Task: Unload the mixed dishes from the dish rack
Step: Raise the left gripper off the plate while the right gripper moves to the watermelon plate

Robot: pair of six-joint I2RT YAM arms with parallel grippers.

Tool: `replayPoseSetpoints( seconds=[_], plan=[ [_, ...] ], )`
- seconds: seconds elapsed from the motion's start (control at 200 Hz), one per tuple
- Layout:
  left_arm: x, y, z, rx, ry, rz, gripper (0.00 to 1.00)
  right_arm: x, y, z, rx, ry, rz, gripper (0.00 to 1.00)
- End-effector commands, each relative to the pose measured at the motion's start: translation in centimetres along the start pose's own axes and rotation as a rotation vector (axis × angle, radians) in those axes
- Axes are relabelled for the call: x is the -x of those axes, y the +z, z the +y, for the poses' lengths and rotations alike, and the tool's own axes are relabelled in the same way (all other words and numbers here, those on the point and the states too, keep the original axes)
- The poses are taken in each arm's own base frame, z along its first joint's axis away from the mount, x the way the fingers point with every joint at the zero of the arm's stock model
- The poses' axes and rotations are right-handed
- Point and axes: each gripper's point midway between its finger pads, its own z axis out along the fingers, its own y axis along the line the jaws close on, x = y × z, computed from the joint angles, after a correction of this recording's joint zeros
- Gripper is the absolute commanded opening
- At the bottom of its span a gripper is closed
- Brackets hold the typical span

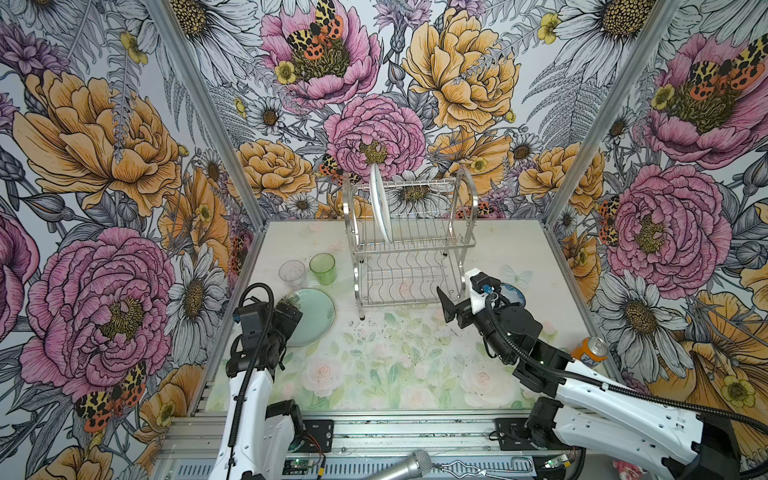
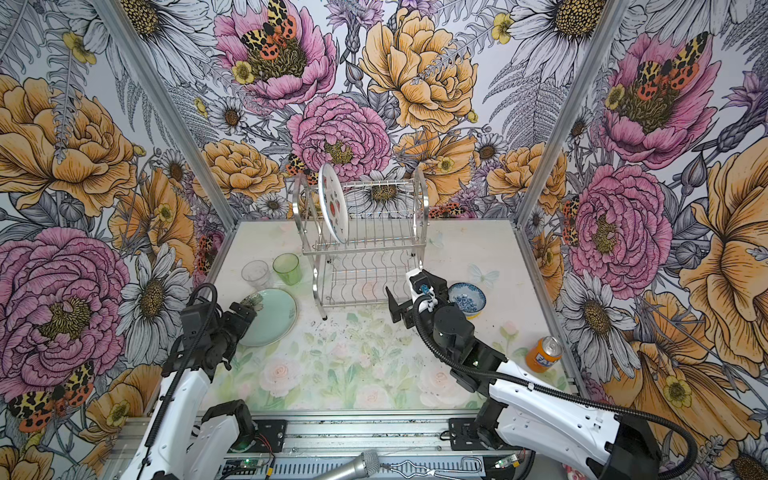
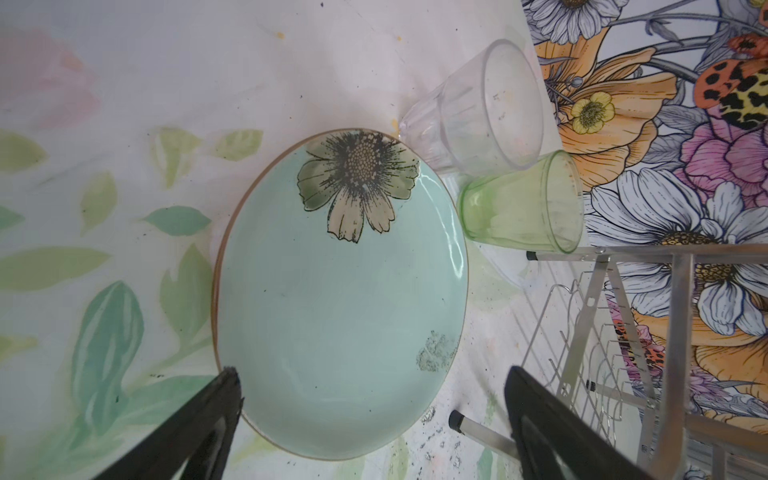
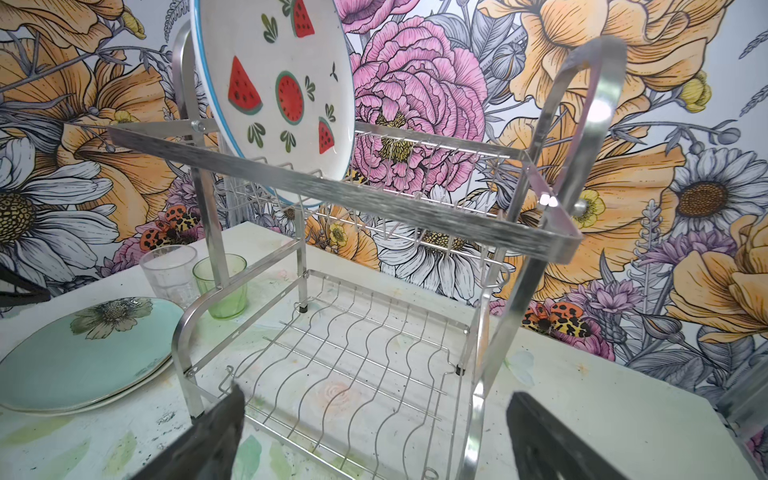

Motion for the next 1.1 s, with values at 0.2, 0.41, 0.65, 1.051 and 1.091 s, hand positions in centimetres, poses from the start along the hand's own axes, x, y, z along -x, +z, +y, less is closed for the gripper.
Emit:
replayPoseSetpoints(
  seconds=[0.2,0.41,0.65,1.051,1.091],
  plan=[
    [0.3,-3.0,-5.5,-0.132,0.159,-0.080,0.99,1.9,0.5,1.8,0.106,0.040,-0.022,1.00],
    [-1.1,-4.7,-9.2,-0.229,0.301,-0.058,0.99,2.9,1.4,2.8,0.148,0.085,-0.002,0.99],
    [-2.3,-5.9,-11.9,-0.295,0.395,-0.054,0.99,4.9,2.5,3.7,0.184,0.100,-0.012,0.99],
    [-4.1,-5.6,-12.7,-0.344,0.472,-0.046,0.99,8.8,4.8,4.8,0.211,0.168,-0.029,0.95],
    [-4.2,-5.6,-12.6,-0.344,0.474,-0.048,0.99,9.1,5.0,5.1,0.221,0.168,-0.030,0.95]
  ],
)
